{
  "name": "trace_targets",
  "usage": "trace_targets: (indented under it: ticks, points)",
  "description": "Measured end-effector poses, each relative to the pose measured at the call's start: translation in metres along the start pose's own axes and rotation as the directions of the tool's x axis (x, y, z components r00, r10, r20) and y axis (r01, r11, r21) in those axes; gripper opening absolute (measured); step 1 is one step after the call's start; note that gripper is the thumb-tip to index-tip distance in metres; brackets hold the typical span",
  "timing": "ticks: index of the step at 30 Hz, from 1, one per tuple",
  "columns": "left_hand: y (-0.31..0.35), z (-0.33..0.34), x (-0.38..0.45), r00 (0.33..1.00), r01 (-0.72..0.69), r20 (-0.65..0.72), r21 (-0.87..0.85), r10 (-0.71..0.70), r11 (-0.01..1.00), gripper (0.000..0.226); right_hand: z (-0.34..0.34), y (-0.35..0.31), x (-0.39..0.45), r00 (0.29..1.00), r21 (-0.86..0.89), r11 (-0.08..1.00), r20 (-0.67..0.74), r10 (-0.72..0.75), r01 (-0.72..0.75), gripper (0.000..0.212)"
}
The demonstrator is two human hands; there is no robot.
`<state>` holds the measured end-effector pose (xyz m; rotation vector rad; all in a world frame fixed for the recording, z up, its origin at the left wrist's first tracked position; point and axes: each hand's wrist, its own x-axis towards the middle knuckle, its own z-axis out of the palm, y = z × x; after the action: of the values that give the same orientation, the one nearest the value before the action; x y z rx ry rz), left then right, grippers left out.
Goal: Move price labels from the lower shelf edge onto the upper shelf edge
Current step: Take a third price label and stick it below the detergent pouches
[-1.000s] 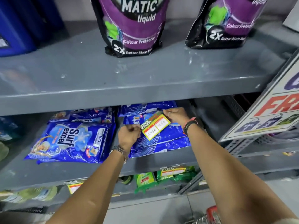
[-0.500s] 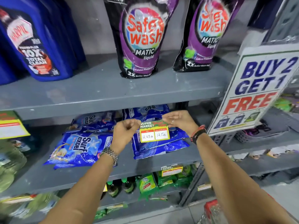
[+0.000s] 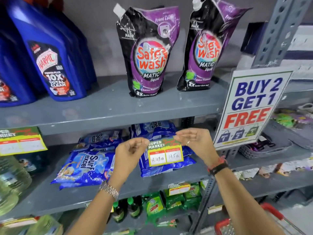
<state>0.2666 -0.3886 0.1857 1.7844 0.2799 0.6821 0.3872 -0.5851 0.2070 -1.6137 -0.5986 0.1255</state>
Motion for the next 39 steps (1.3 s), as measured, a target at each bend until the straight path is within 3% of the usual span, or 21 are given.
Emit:
trace_targets:
  ticks: [4, 9, 18, 27, 33, 36, 39]
  points:
    - [0.041, 0.005, -0.005, 0.993, -0.119, 0.012, 0.005, 0.119, 0.993, 0.007, -0.017, -0.036, -0.014, 0.983, -0.025, 0.988, -0.099, -0.155, 0.153, 0.012]
    - [0.078, 0.018, 0.021, 0.977, -0.212, 0.032, 0.067, 0.211, 0.975, 0.010, -0.036, -0.067, 0.003, 0.948, -0.122, 0.966, -0.195, -0.250, 0.230, 0.010]
    - [0.097, 0.027, 0.039, 0.942, -0.329, 0.040, 0.307, 0.333, 0.893, 0.010, -0.038, -0.064, 0.011, 0.925, -0.244, 0.942, -0.244, -0.291, 0.232, 0.010]
    - [0.102, 0.028, 0.043, 0.940, -0.333, 0.059, 0.376, 0.337, 0.865, 0.009, -0.030, -0.066, 0.014, 0.897, -0.326, 0.917, -0.295, -0.329, 0.230, 0.008]
    - [0.105, 0.030, 0.044, 0.921, -0.371, 0.120, 0.552, 0.370, 0.746, 0.002, -0.029, -0.063, 0.018, 0.872, -0.496, 0.843, -0.297, -0.390, 0.208, 0.008]
    - [0.105, 0.030, 0.042, 0.875, -0.389, 0.092, 0.718, 0.475, 0.578, 0.012, -0.031, -0.062, 0.018, 0.859, -0.517, 0.835, -0.324, -0.396, 0.189, 0.026]
    - [0.102, 0.029, 0.048, 0.827, -0.469, 0.118, 0.684, 0.550, 0.559, 0.012, -0.021, -0.067, 0.020, 0.902, -0.532, 0.825, -0.238, -0.360, 0.188, 0.054]
